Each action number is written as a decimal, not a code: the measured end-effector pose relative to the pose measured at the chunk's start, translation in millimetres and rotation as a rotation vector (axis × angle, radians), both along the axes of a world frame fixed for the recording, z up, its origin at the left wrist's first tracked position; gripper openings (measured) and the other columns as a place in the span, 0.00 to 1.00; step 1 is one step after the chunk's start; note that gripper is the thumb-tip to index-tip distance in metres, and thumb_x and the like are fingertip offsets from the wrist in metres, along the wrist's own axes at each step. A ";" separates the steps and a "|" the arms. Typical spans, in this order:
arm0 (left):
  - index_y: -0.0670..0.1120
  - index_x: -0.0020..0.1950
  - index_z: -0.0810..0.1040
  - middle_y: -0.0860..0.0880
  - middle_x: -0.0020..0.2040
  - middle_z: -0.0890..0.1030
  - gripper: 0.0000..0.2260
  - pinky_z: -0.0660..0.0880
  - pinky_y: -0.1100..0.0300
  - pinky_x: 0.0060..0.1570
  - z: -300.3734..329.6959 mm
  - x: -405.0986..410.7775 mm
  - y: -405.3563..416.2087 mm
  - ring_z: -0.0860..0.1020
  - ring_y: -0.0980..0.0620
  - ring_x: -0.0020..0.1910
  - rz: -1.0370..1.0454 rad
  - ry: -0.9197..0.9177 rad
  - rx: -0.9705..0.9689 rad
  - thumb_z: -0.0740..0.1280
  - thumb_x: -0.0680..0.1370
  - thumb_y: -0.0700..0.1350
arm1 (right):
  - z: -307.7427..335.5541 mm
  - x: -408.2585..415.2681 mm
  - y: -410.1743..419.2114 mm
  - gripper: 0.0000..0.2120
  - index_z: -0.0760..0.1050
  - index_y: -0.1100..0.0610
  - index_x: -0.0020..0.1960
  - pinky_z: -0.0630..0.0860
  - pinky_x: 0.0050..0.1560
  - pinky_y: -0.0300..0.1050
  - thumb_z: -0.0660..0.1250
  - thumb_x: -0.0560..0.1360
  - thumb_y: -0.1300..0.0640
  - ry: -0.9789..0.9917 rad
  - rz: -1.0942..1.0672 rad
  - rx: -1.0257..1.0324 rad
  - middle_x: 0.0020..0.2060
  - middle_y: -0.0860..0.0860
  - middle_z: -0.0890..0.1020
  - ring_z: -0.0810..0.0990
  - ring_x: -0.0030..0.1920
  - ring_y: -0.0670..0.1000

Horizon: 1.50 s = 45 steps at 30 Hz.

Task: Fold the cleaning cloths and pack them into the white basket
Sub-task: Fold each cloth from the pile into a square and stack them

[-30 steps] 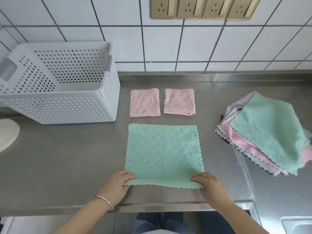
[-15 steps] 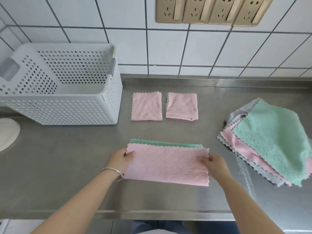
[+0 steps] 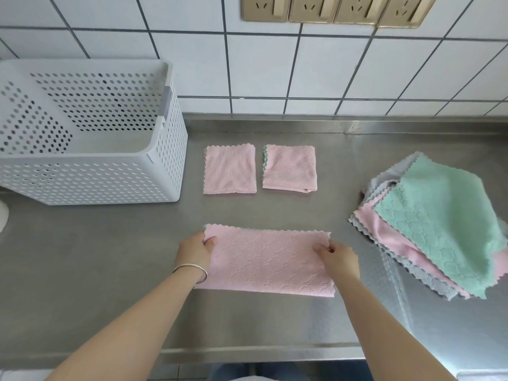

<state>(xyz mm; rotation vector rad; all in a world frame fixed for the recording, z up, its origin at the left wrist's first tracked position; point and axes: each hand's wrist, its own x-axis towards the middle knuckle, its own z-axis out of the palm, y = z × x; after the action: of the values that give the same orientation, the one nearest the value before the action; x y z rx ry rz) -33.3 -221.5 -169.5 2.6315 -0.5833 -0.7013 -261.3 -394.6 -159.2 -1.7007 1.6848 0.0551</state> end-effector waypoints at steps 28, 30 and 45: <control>0.59 0.74 0.39 0.54 0.76 0.34 0.43 0.40 0.39 0.72 -6.4 -73.9 -33.8 0.34 0.47 0.75 -0.907 -0.143 0.243 0.60 0.68 0.70 | 3.7 -27.2 68.0 0.17 0.78 0.53 0.52 0.77 0.49 0.48 0.59 0.68 0.50 0.215 -0.043 0.116 0.48 0.53 0.79 0.77 0.49 0.55; 0.59 0.74 0.40 0.54 0.76 0.35 0.45 0.41 0.38 0.71 -3.1 -74.4 -39.4 0.35 0.47 0.75 -0.893 -0.125 0.292 0.62 0.66 0.69 | 7.0 -23.6 70.6 0.16 0.77 0.54 0.52 0.76 0.48 0.46 0.58 0.68 0.52 0.199 -0.056 0.083 0.50 0.52 0.77 0.77 0.50 0.54; 0.47 0.28 0.70 0.44 0.31 0.75 0.15 0.71 0.54 0.38 78.0 -59.7 -45.3 0.73 0.47 0.34 -0.117 0.497 -0.250 0.66 0.71 0.52 | 37.4 58.1 129.1 0.07 0.65 0.53 0.37 0.60 0.34 0.41 0.59 0.60 0.61 -0.293 0.537 -0.930 0.34 0.49 0.76 0.67 0.36 0.51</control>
<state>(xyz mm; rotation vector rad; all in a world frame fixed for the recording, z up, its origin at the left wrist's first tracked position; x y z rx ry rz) -93.1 -266.8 -91.5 2.0969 -0.6263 -1.1838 -203.2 -265.5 -121.7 -2.6326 1.0226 -0.7960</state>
